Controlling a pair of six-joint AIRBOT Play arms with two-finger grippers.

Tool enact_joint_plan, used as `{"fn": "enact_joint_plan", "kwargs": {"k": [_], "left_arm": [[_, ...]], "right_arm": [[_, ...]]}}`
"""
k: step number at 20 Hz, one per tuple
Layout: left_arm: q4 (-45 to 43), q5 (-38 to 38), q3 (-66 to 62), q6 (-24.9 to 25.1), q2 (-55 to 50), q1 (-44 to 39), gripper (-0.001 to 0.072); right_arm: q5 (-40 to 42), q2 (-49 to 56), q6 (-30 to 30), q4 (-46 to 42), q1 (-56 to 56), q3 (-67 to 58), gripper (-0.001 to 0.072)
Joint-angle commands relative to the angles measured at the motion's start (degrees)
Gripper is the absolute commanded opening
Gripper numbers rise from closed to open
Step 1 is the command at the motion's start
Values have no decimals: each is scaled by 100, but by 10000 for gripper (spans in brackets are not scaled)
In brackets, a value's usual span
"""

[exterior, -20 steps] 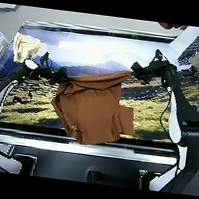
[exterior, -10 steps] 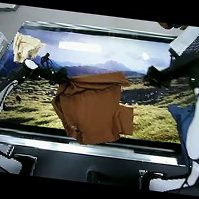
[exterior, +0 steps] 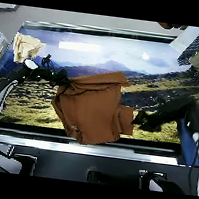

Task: Fold the clothes and pants, and hang the long-sleeved shirts on hangers.

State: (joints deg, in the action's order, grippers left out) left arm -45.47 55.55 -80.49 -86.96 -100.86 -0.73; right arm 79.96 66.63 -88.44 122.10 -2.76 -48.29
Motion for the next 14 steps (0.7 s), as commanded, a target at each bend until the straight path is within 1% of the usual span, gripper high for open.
{"fn": "enact_joint_plan", "kwargs": {"k": [1, 3, 5, 7, 8, 9, 10, 11, 12, 13, 14], "left_arm": [[0, 57, -4, 0, 4, 7, 15], [0, 61, -4, 0, 4, 7, 15], [0, 57, -4, 2, 0, 7, 15], [-2, 57, -4, 0, -7, 7, 15], [-2, 57, -4, 0, -11, 7, 15], [-2, 61, -2, 2, -13, 7, 15], [-2, 61, -2, 0, -13, 7, 15], [-2, 85, -4, 2, -13, 7, 15], [-4, 103, -2, 2, -13, 7, 15], [-20, 116, -4, 0, -13, 7, 15], [-20, 151, -4, 0, -13, 7, 15]], "right_arm": [[-1239, -549, 334, 492, 531, 1357, 482], [-1899, -544, 579, 494, 940, 1421, 482], [-2570, -503, 1056, 507, 1272, 1421, 481], [-2828, -214, 1373, 531, 1460, 1419, 480], [-2846, -22, 1344, 623, 1550, 1405, 471], [-2846, 127, 1241, 708, 1633, 1394, 430], [-2861, 212, 1211, 780, 1703, 1394, 303], [-2863, 214, 1191, 800, 1694, 1379, 131], [-2870, 181, 1193, 719, 1683, 1300, 30], [-2876, 157, 1207, 461, 1683, 1080, 28], [-2824, 164, 1384, -7, 1655, 734, 27]]}}
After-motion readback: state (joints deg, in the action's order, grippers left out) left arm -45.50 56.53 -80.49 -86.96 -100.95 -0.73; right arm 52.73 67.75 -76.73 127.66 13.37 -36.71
